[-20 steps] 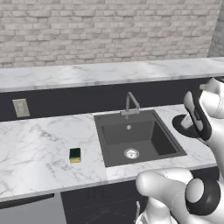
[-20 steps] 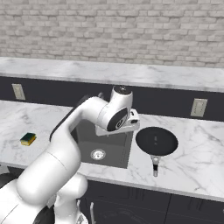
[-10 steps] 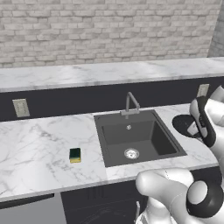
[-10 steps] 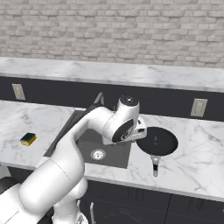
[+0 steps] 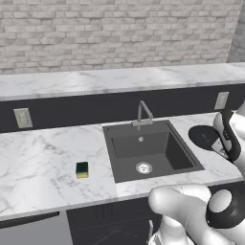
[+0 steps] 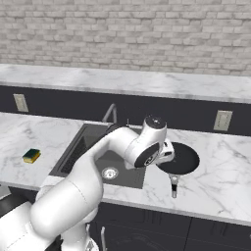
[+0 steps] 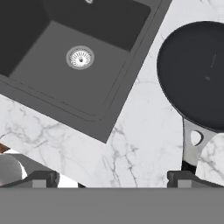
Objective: Pick the pan and sponge and place them into the sink. Then turn on the water.
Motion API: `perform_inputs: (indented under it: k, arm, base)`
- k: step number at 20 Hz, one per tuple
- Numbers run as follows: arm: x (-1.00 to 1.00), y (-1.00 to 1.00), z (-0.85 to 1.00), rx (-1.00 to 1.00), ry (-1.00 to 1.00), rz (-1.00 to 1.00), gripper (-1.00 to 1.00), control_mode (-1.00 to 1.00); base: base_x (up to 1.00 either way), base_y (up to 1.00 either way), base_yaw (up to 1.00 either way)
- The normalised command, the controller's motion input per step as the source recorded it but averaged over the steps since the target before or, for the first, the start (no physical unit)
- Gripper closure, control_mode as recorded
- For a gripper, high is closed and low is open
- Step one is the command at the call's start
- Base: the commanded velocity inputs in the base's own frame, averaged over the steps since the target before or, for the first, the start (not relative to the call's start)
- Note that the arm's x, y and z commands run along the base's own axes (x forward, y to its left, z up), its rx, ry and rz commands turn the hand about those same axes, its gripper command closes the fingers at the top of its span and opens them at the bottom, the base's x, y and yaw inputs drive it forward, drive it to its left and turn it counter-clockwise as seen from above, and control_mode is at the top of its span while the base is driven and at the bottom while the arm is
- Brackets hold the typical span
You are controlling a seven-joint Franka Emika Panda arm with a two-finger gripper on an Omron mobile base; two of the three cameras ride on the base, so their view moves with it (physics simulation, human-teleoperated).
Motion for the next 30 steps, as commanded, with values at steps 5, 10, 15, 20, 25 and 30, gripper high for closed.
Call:
perform_inputs:
  k: [5, 10, 15, 20, 25, 30]
  arm:
    - [0.0, -0.33, -0.22, 0.0, 0.0, 0.0, -1.0, -1.0]
    - [0.0, -0.31, -0.23, 0.0, 0.0, 0.0, -1.0, -1.0]
    - [0.0, -0.29, -0.26, 0.0, 0.0, 0.0, -1.0, -1.0]
    - [0.0, -0.27, -0.26, 0.0, 0.0, 0.0, -1.0, -1.0]
    - [0.1, -0.23, -0.23, 0.0, 0.0, 0.0, -1.0, -1.0]
    - [0.22, -0.17, -0.2, 0.0, 0.0, 0.01, -1.0, -1.0]
  base:
    - [0.0, 0.0, 0.0]
    - [0.0, 0.0, 0.0]
    - [0.0, 0.0, 0.0]
    - [0.0, 0.0, 0.0]
    - [0.0, 0.0, 0.0]
    - [0.0, 0.0, 0.0]
